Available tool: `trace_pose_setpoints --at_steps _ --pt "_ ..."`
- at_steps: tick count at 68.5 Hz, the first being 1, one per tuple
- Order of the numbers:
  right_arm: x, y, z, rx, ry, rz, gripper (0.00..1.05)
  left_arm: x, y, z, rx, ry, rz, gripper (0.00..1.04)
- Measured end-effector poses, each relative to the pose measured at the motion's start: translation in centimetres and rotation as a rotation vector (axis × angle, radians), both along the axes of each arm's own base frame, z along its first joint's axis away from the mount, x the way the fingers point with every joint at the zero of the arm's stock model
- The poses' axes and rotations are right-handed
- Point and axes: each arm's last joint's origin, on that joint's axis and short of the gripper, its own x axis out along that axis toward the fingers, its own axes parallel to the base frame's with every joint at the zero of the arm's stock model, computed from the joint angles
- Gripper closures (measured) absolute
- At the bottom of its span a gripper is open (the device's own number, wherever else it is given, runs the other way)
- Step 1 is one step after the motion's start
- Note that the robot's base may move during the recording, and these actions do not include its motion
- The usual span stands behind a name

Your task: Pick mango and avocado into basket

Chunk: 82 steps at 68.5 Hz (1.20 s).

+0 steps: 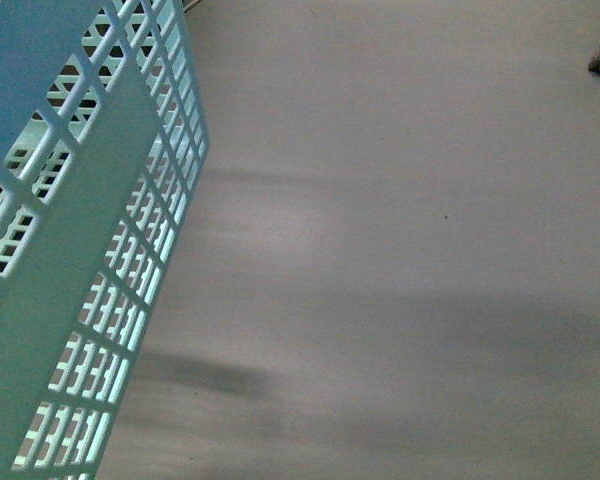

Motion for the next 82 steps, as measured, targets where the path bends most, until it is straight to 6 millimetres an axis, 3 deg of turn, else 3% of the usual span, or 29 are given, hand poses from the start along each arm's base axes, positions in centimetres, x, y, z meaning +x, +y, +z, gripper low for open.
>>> trace_pose_setpoints --at_steps 82 --pt "0.0 0.0 0.0 0.0 0.0 0.0 0.09 -0.06 0.0 0.34 0.006 -0.011 0.0 0.91"
